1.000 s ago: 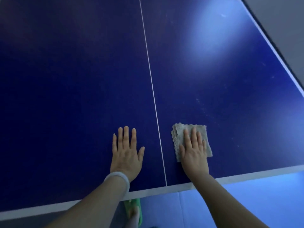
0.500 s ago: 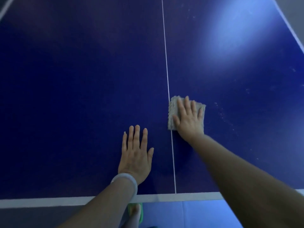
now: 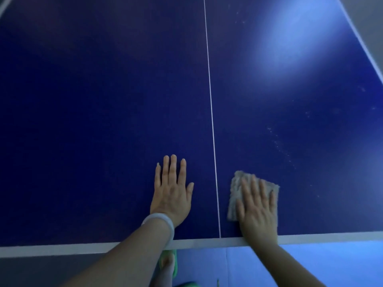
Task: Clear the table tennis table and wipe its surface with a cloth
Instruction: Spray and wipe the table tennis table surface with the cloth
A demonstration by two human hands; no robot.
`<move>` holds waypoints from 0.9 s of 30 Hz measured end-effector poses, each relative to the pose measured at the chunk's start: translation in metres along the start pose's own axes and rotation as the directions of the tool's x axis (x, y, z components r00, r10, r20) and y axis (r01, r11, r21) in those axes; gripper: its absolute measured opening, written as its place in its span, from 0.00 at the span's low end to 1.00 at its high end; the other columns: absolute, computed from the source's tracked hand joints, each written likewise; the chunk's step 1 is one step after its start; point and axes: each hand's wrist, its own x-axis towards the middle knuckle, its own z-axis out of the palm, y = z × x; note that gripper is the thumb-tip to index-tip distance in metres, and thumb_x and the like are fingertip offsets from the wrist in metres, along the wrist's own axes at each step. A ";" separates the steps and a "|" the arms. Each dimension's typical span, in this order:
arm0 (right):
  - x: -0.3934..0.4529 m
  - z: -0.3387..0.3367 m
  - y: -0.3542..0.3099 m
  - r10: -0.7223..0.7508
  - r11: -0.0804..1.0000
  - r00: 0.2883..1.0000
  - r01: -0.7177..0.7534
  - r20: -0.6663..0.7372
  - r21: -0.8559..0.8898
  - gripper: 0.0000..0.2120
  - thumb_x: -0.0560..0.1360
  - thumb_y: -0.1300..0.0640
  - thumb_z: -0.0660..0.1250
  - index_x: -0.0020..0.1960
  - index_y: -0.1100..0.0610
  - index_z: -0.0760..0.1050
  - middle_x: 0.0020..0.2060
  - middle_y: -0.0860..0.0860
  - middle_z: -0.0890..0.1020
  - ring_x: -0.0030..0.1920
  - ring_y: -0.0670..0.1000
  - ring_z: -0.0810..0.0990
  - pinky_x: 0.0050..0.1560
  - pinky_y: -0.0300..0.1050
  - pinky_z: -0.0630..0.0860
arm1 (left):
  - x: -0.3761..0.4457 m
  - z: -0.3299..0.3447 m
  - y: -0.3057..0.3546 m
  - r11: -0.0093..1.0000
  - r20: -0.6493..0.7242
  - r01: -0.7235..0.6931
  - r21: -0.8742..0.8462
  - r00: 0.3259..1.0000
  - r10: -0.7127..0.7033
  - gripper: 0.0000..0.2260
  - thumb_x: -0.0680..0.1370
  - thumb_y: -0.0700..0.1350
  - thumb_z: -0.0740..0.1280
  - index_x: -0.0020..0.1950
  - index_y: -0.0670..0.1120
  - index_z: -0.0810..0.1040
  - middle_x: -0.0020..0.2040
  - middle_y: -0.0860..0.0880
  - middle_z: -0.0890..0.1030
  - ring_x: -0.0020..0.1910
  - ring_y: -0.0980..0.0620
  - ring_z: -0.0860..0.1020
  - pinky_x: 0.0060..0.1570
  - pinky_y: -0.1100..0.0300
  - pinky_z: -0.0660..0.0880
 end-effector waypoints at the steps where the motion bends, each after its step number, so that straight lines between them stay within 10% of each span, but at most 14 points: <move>1: 0.010 -0.002 0.003 0.169 0.985 0.986 -0.169 0.005 0.041 0.27 0.81 0.45 0.39 0.78 0.47 0.39 0.80 0.50 0.47 0.79 0.53 0.42 0.76 0.62 0.46 | 0.000 0.000 0.000 1.000 -0.001 0.003 0.002 1.000 -0.003 0.30 0.81 0.57 0.43 0.79 0.43 0.52 0.79 0.39 0.53 0.79 0.40 0.48 0.75 0.39 0.52; 4: 0.017 -0.003 -0.025 0.361 0.925 0.932 -0.360 0.011 0.124 0.27 0.80 0.44 0.37 0.77 0.46 0.35 0.80 0.51 0.44 0.79 0.53 0.41 0.76 0.61 0.42 | 0.001 0.000 0.000 1.000 0.003 0.006 0.008 1.000 -0.006 0.30 0.81 0.57 0.43 0.79 0.43 0.52 0.79 0.39 0.54 0.79 0.40 0.49 0.75 0.39 0.52; 10: -0.041 0.010 -0.006 -0.199 0.979 0.980 0.199 -0.004 0.052 0.27 0.82 0.45 0.44 0.80 0.50 0.52 0.79 0.49 0.53 0.79 0.53 0.51 0.75 0.60 0.53 | 0.000 0.000 0.000 1.000 -0.002 0.003 0.030 1.000 -0.003 0.30 0.81 0.58 0.43 0.79 0.43 0.53 0.78 0.39 0.55 0.78 0.40 0.51 0.75 0.41 0.52; 13: -0.036 0.003 0.060 -0.008 0.999 1.000 0.009 -0.027 0.034 0.29 0.82 0.44 0.37 0.78 0.52 0.57 0.78 0.51 0.59 0.78 0.54 0.55 0.74 0.61 0.56 | -0.001 -0.001 0.001 0.999 -0.009 0.007 0.043 1.000 -0.006 0.30 0.81 0.57 0.42 0.79 0.43 0.53 0.78 0.39 0.56 0.78 0.41 0.51 0.75 0.41 0.52; 18: -0.007 -0.001 0.108 0.308 0.950 0.952 -0.307 -0.003 0.051 0.30 0.75 0.43 0.28 0.77 0.46 0.33 0.79 0.48 0.44 0.79 0.51 0.41 0.77 0.58 0.41 | 0.000 -0.010 0.020 0.997 -0.029 0.067 -0.043 0.997 -0.068 0.29 0.83 0.57 0.42 0.79 0.42 0.56 0.79 0.38 0.54 0.78 0.40 0.49 0.76 0.42 0.49; 24: -0.023 -0.005 0.124 -0.377 0.925 0.926 0.378 -0.025 0.035 0.26 0.82 0.48 0.48 0.79 0.52 0.57 0.78 0.51 0.59 0.78 0.54 0.55 0.74 0.61 0.54 | 0.010 -0.010 0.117 0.959 -0.010 0.259 -0.116 0.965 -0.262 0.36 0.77 0.62 0.38 0.80 0.43 0.49 0.79 0.37 0.48 0.79 0.40 0.45 0.77 0.44 0.44; 27: -0.018 -0.003 0.198 -0.373 0.927 0.927 0.372 -0.037 -0.038 0.26 0.83 0.47 0.42 0.76 0.54 0.62 0.76 0.51 0.64 0.78 0.53 0.56 0.72 0.63 0.58 | 0.022 0.005 0.147 0.905 0.035 0.409 -0.118 0.913 -0.407 0.38 0.76 0.64 0.37 0.79 0.41 0.44 0.79 0.36 0.43 0.78 0.39 0.41 0.76 0.41 0.41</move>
